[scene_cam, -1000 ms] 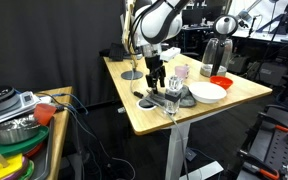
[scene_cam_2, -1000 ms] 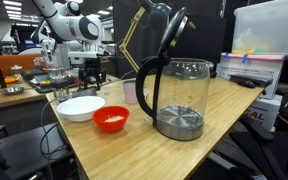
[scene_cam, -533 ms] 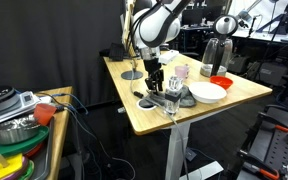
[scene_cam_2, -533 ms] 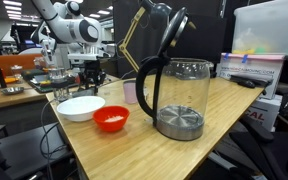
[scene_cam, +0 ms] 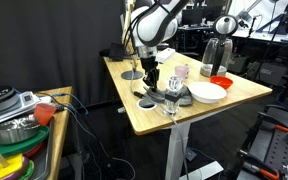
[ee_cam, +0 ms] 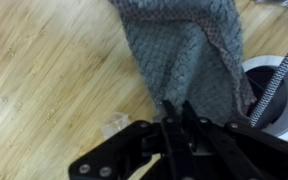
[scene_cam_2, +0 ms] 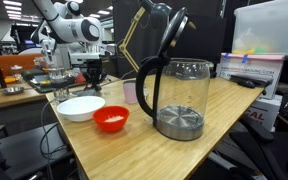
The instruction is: Fold the cloth on the table
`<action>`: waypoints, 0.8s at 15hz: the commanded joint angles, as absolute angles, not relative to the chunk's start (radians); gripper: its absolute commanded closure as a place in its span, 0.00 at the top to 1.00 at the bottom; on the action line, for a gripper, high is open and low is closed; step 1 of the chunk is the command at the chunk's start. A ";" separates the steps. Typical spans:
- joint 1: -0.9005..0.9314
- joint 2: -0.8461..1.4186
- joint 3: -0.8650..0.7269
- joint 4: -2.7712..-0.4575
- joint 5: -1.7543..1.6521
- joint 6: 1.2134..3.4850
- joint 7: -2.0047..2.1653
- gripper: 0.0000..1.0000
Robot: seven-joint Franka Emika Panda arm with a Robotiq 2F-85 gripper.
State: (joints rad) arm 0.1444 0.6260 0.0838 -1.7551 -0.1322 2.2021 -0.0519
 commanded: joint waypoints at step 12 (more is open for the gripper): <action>0.208 0.875 -0.010 -1.372 -0.303 2.176 -0.038 0.01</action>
State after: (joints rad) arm 0.1857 0.8147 0.0240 -1.4708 -0.2644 2.1984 -0.0514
